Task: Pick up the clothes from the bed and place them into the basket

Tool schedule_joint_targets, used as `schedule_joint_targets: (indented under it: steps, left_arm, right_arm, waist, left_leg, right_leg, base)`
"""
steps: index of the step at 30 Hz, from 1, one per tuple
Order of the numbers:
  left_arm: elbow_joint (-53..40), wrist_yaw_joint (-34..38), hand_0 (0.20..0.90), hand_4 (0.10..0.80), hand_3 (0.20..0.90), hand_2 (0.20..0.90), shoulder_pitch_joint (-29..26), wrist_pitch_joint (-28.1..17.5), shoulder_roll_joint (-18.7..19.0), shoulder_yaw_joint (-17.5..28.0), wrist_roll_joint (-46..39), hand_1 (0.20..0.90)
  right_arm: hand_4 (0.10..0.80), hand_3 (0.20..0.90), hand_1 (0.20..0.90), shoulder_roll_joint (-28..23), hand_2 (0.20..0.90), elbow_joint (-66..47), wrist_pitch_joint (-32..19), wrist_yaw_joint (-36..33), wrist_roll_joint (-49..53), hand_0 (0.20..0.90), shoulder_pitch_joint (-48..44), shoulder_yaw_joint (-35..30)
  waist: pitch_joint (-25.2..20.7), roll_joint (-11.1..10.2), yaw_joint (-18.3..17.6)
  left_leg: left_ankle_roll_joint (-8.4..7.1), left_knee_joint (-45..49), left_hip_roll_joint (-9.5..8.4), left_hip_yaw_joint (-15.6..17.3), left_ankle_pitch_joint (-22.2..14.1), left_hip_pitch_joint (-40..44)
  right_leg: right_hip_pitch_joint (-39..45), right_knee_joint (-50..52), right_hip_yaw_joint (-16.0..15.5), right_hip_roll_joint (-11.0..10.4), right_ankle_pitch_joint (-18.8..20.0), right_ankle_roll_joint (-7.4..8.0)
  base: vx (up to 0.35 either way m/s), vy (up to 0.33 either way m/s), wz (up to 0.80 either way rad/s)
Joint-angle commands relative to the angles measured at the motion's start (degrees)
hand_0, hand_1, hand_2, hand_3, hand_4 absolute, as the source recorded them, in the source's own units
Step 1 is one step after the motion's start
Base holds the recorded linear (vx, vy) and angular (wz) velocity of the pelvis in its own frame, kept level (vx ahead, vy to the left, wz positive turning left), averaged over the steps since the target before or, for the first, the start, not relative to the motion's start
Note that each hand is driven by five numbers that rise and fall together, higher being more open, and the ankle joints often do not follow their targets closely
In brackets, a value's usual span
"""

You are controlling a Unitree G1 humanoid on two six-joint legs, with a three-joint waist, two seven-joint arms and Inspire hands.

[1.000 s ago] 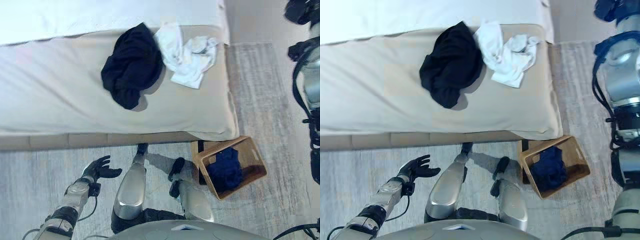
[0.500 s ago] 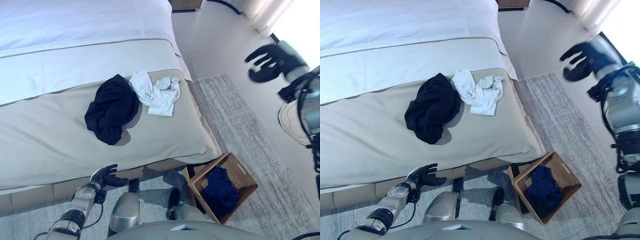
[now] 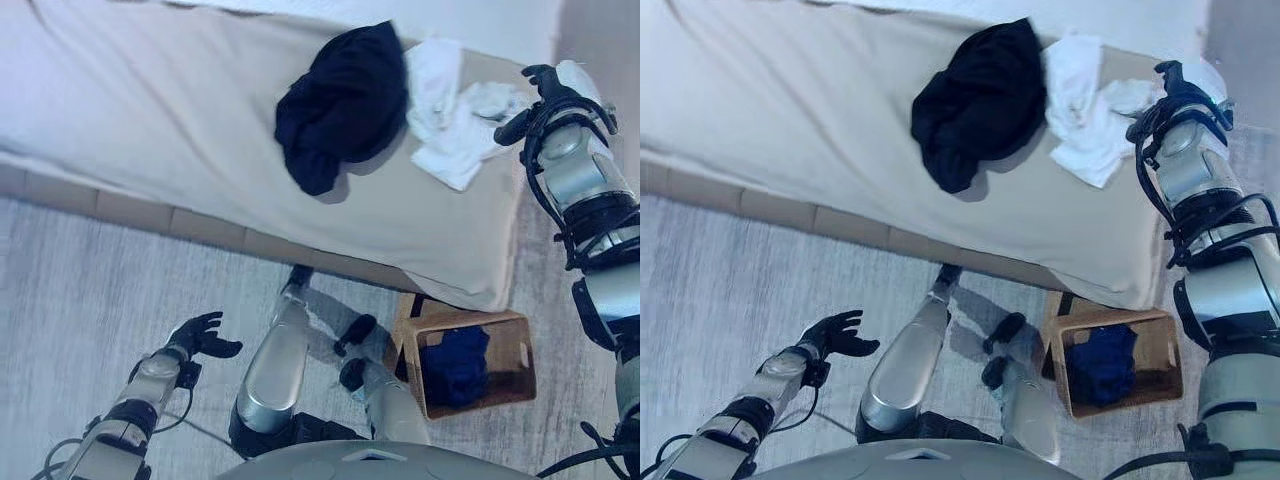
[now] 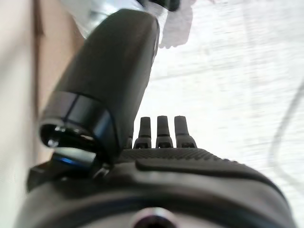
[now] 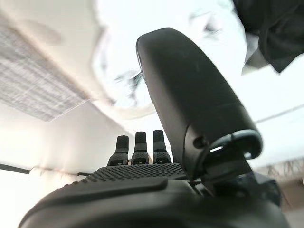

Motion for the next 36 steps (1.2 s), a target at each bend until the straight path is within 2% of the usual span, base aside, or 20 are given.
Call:
schedule_joint_targets:
  steps: [1, 6, 17, 22, 23, 24, 25, 31, 36]
  left_arm:
    - [-3.0, -0.6, 0.900, 0.800, 0.900, 0.900, 3.5, -3.3, 1.7, -0.3, -3.8, 0.900]
    - [-4.7, -0.9, 0.900, 0.800, 0.900, 0.900, 6.2, -5.5, 0.6, -0.5, -7.3, 0.900]
    - [-7.9, -1.5, 0.900, 0.800, 0.900, 0.900, 7.5, -9.8, -0.2, -2.5, -12.0, 0.900]
    - [-10.1, -1.6, 0.900, 0.800, 0.900, 0.900, 8.2, -12.0, 0.0, -3.6, -12.9, 0.900]
    - [-10.5, -1.5, 0.900, 0.800, 0.900, 0.900, 8.4, -12.9, 0.0, -3.9, -13.4, 0.900]
    - [-10.8, -1.4, 0.900, 0.800, 0.900, 0.900, 8.4, -13.3, -0.2, -4.0, -13.9, 0.900]
    - [-11.2, -1.4, 0.900, 0.800, 0.900, 0.900, 8.3, -13.7, -0.3, -4.0, -14.5, 0.900]
    - [-12.3, -0.8, 0.900, 0.800, 0.900, 0.900, 8.0, -14.7, -1.3, -5.0, -16.1, 0.900]
    - [-10.6, -0.7, 0.900, 0.800, 0.900, 0.900, 8.1, -14.2, -2.4, -4.2, -16.7, 0.900]
  right_arm:
    - [0.800, 0.900, 0.900, -5.0, 0.900, 0.3, 4.3, -8.2, -1.7, 0.900, -8.8, 3.1]
    - [0.800, 0.900, 0.900, -5.9, 0.900, 2.7, 6.7, -6.5, -1.8, 0.900, -8.8, 3.9]
    - [0.800, 0.900, 0.900, -7.0, 0.900, 5.8, 6.9, -1.4, -4.9, 0.900, -10.5, 6.7]
    - [0.800, 0.900, 0.900, -7.8, 0.900, 7.2, 5.8, 0.8, -6.7, 0.900, -13.1, 9.1]
    - [0.605, 0.705, 0.733, -7.8, 0.733, 7.6, 5.2, 0.9, -7.0, 0.733, -14.3, 9.9]
    - [0.380, 0.480, 0.540, -7.8, 0.540, 7.7, 5.0, 0.4, -6.8, 0.540, -15.0, 10.4]
    - [0.100, 0.200, 0.300, -7.9, 0.300, 7.6, 4.4, -0.5, -6.8, 0.300, -15.6, 10.8]
    - [0.100, 0.200, 0.300, -7.1, 0.300, 3.5, 0.0, -12.0, -4.7, 0.300, -19.3, 11.6]
    - [0.100, 0.200, 0.300, -6.5, 0.300, 0.1, -3.5, -18.3, -2.8, 0.300, -18.5, 10.4]
  waist:
    - [-1.0, 1.0, -0.6]
    - [-1.0, 2.7, -0.8]
    - [-1.0, 5.5, -1.0]
    - [-1.0, 6.4, -0.8]
    - [-1.0, 6.7, -0.7]
    - [-1.0, 6.9, -0.7]
    - [-1.0, 7.1, -0.7]
    - [-1.0, 8.1, -1.0]
    - [-1.0, 7.5, -1.6]
  left_leg:
    - [5.07, 7.6, -1.38, 4.9, -11.1, -3.4]
    - [5.38, 9.3, -1.94, 5.0, -9.9, -9.3]
    - [6.03, 13.4, -2.66, 5.0, -9.4, -17.4]
    - [5.97, 14.4, -2.57, 4.9, -8.7, -21.5]
    - [5.94, 14.9, -2.51, 4.7, -8.5, -23.1]
    - [5.94, 15.3, -2.52, 4.7, -8.3, -24.2]
    - [5.94, 15.7, -2.49, 4.7, -8.2, -25.6]
    - [5.80, 19.8, -2.53, 5.0, -8.3, -33.8]
    - [5.82, 21.2, -2.01, 5.5, -9.0, -35.7]
  right_leg:
    - [-7.3, 8.6, 1.1, -1.1, 0.3, -1.03]
    - [-14.9, 14.4, 0.5, -2.4, -1.2, -1.46]
    - [-25.0, 24.5, 1.2, -3.9, -5.2, -2.73]
    - [-29.9, 27.2, 1.3, -4.4, -5.8, -2.71]
    - [-31.6, 28.2, 1.5, -4.6, -6.0, -2.62]
    - [-32.8, 28.9, 1.6, -4.6, -6.2, -2.65]
    - [-34.2, 29.6, 1.8, -4.7, -6.5, -2.66]
    - [-41.8, 34.1, 3.9, -4.9, -7.6, -3.07]
    - [-43.0, 33.6, 4.4, -4.7, -7.0, -2.75]
  base:
    - [-0.028, 0.165, 0.31]
    - [0.006, 0.147, 0.05]
    - [0.009, 0.053, -0.07]
    - [-0.037, 0.011, -0.03]
    - [-0.060, 0.037, -0.02]
    - [-0.074, 0.048, -0.02]
    - [-0.075, 0.043, -0.03]
    - [-0.078, 0.060, -0.04]
    - [-0.041, 0.033, -0.05]
